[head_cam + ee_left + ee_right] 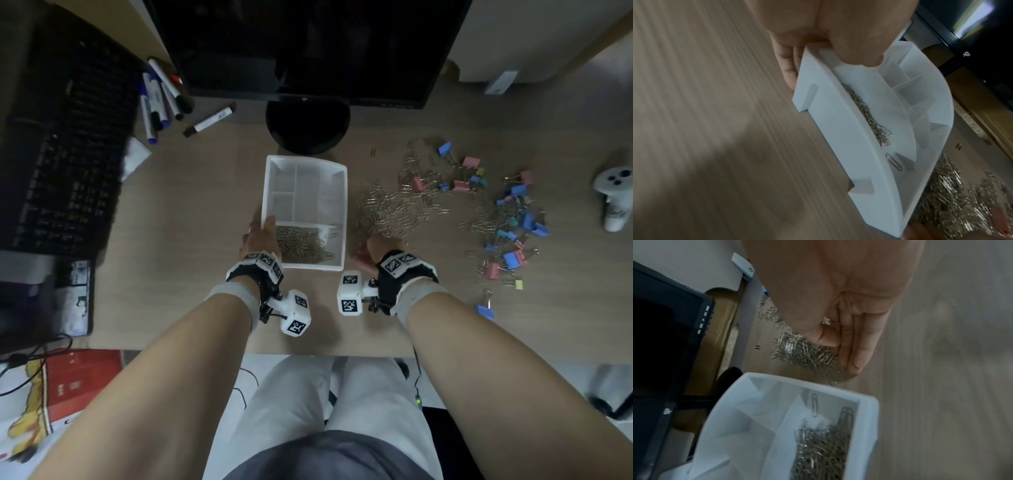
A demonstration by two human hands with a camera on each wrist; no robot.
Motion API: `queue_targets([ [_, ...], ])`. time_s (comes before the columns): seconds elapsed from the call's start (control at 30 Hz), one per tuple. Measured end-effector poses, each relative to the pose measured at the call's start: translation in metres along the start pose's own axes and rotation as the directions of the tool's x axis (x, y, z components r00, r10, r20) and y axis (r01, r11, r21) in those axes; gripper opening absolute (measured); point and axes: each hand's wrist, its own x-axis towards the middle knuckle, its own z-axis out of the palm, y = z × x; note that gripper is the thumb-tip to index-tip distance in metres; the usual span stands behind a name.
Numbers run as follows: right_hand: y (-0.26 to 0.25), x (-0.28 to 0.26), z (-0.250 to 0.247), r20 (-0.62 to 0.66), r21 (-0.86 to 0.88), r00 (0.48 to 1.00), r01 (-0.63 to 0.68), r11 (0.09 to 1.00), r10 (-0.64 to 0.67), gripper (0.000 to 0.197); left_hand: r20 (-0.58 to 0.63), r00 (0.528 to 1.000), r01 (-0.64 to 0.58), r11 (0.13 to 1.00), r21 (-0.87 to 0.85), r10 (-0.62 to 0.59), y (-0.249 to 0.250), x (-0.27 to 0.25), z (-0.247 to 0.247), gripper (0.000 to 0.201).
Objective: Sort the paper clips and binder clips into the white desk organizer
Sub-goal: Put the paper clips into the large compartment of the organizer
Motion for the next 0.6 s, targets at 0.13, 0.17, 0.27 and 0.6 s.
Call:
queue_targets([
  [0.13, -0.010, 0.001, -0.014, -0.074, -0.428, 0.995, 0.033, 0.903, -0.071, 0.034, 0.022, 0.999, -0.042, 0.994, 0.097, 0.040, -0.001, -0.002, 0.000, 0.055],
  [0.17, -0.015, -0.005, -0.017, -0.154, -0.464, 0.974, 0.078, 0.882, -0.167, 0.031, 0.032, 0.998, -0.052, 0.991, 0.121, 0.049, 0.003, -0.006, -0.002, 0.051],
  [0.27, -0.032, -0.005, -0.026, -0.336, -0.505, 0.899, 0.080, 0.859, -0.281, 0.074, 0.038, 0.995, -0.097, 0.974, 0.204, 0.091, 0.004, -0.008, -0.002, 0.049],
  [0.6, -0.036, 0.007, 0.009, -0.207, -0.766, 0.919, 0.062, 0.639, -0.337, 0.116, -0.110, 0.993, -0.045, 0.988, -0.151, 0.029, -0.007, 0.007, 0.007, 0.063],
])
